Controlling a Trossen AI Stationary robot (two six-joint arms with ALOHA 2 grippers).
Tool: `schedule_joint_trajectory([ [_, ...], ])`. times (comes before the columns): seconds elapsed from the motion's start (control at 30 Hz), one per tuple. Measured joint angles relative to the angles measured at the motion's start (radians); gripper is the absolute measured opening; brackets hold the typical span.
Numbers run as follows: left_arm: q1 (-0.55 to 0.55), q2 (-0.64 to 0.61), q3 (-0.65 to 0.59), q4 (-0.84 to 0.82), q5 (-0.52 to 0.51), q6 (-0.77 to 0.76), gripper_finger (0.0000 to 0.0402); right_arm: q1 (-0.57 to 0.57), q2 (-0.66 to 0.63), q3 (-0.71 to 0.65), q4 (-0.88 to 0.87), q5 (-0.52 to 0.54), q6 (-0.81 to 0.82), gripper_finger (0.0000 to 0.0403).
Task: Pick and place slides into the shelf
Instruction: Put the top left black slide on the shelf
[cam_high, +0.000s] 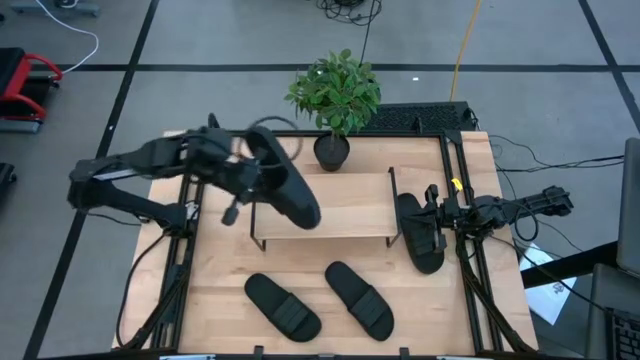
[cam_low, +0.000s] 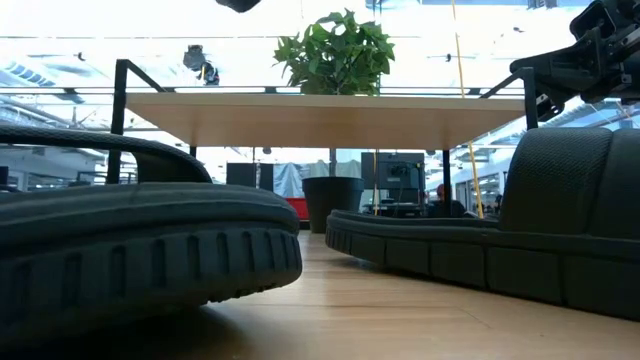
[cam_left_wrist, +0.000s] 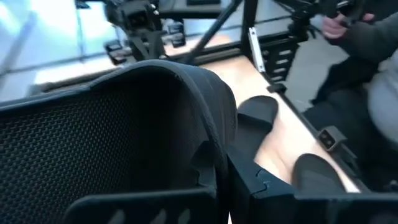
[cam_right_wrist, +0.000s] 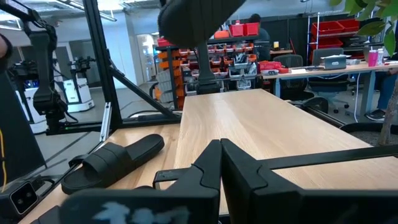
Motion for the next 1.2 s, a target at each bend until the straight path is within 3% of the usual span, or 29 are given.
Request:
schedule_joint_trajectory([
  [0.23,0.061,0.239,0.241,-0.277,0.172,-0.029,0.0001,0.000,0.000,0.000,0.000,0.000,0.004,0.0000],
  [0.4,0.066,0.385,0.447,-0.543,0.190,0.012,0.0001,0.000,0.000,0.000,0.000,-0.001,0.004,0.0000],
  [0.53,0.061,0.459,0.537,-0.670,0.202,0.075,0.0001,0.000,0.000,0.000,0.000,-0.001,0.004,0.0000],
  [0.77,0.081,0.483,0.503,-0.720,0.264,0.181,0.0001,0.000,0.000,0.000,-0.001,-0.002,0.004,0.0000],
  [1.2,0.149,0.479,0.309,-0.674,0.332,0.180,0.0001,0.000,0.000,0.000,-0.001,-0.001,0.000,0.0000],
])
